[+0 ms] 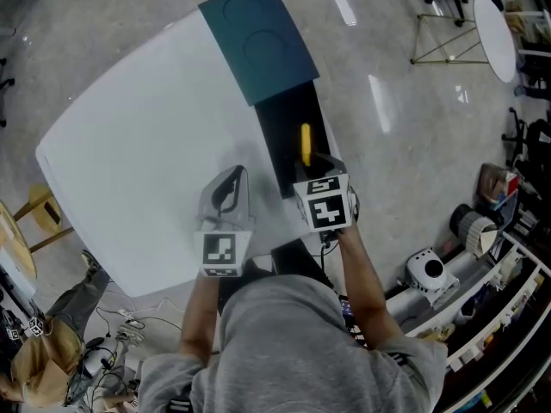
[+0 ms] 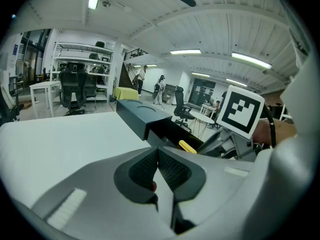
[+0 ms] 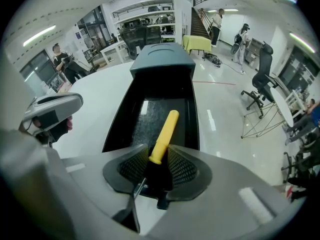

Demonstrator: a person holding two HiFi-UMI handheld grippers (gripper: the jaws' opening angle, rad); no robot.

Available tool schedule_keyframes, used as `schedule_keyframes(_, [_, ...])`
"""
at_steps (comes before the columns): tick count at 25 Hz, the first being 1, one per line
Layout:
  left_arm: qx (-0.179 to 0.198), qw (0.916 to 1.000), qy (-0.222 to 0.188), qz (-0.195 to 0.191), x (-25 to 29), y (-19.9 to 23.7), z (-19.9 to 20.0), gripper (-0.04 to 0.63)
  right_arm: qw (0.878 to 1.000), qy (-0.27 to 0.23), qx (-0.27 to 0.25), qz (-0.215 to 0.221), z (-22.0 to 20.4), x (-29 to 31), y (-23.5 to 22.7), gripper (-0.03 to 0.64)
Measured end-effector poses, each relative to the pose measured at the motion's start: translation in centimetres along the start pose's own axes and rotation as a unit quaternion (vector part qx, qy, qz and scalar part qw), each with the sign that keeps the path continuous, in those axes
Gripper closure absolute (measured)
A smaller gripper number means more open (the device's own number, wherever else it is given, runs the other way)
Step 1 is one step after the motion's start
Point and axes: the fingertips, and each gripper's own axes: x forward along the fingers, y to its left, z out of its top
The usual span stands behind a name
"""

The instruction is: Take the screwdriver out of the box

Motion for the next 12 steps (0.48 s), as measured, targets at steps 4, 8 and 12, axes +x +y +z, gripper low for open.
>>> schedule_keyframes(4, [0.001,1.0,-0.002,0.003,-0.16,0.08,0.12,0.583,1.0,0.0,0.009,-0.002,0.04,-0.09,-0.31,0.51])
schedule_keyframes(8, [0.0,1.0,-0.004,0.006,-0.14,0.13,0.2,0.583,1.0,-0.004,0.012,-0.004,0.2,0.04,-0.63,0.535])
schedule_keyframes(12, [0.004,0.9999,-0.006,0.008,-0.42,0.15,0.27,0.583,1.0,-0.009,0.008,0.003,0.4,0.13,-0.52,0.537])
